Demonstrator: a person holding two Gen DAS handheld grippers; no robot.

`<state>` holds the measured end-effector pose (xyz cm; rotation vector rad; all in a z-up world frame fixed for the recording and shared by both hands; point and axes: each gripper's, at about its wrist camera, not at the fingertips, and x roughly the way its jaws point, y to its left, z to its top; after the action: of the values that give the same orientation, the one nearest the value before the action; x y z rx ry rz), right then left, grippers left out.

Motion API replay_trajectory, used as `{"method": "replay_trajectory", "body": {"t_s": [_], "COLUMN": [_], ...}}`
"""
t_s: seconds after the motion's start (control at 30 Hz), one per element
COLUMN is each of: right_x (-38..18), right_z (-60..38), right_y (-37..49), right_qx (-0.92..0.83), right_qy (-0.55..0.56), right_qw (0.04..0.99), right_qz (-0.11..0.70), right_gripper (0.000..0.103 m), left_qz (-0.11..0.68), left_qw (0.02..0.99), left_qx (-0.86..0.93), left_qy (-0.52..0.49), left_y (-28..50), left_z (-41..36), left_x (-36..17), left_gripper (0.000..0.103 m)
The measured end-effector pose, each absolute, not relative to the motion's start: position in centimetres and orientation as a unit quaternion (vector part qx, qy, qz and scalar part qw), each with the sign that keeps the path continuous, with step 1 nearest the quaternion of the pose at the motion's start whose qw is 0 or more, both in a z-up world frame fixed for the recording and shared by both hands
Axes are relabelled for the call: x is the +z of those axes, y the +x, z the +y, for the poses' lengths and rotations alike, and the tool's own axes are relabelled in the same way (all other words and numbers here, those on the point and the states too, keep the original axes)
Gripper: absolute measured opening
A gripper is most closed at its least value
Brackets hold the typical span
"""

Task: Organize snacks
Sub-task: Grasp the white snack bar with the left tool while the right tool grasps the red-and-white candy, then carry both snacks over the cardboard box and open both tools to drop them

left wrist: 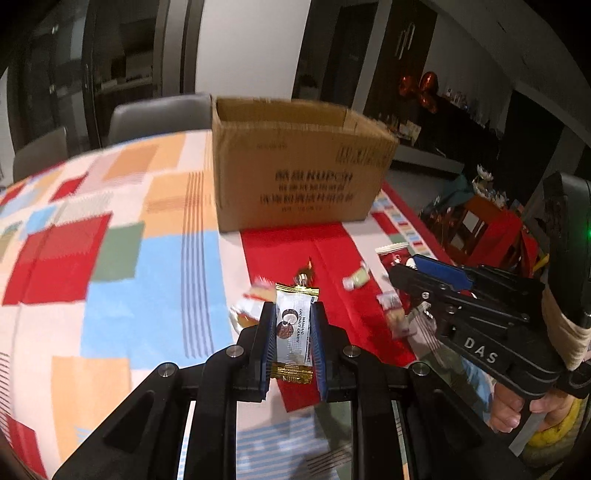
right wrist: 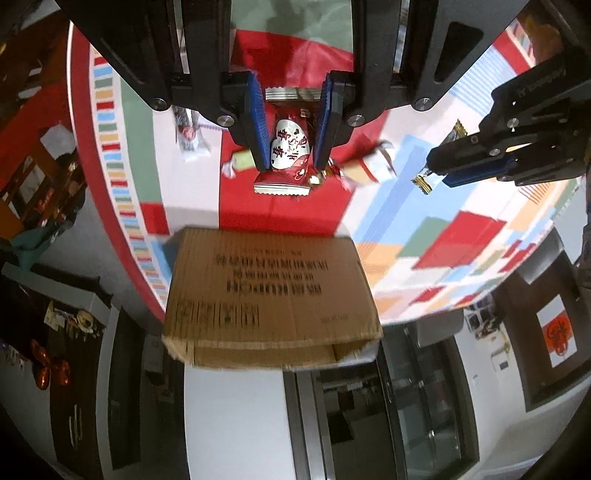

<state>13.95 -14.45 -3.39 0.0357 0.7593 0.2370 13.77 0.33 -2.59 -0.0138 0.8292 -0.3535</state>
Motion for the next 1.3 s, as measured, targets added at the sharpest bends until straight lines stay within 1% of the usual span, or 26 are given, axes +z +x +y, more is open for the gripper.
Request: {"method": "replay_trajectory", "body": {"t_s": [0.5, 0.9, 1.07, 1.3], "right_x": [3.5, 8.4, 9.4, 9.2], "right_z": [-15.2, -15.6, -15.6, -16.1], "right_y": [16.6, 21.4, 23.7, 27.4], "right_qx": [0.123, 0.107, 0.119, 0.123], "right_qy": [0.029, 0.003, 0.007, 0.028], "right_qw": [0.945, 0.959, 0.956, 0.949], "right_qz": [0.301, 0.263, 0.268, 0.288], "right_gripper": [0.025, 0.025, 0.025, 0.025], "left_qz": [0.322, 0.318, 0.331, 0.351], "left_qw": [0.932, 0.930, 0.923, 0.913], "left_qx": [-0.163, -0.179, -0.194, -0.207], "left_qy": [0.029, 0.031, 0.027, 0.007], "left_y": [17.3, 22.7, 25.4, 29.1], "left_z": [0.6, 0.0, -0.4, -0.8], "left_x": [4.4, 7.8, 8.4, 8.8], "left_gripper": [0.020, 0.019, 0.019, 0.019]}}
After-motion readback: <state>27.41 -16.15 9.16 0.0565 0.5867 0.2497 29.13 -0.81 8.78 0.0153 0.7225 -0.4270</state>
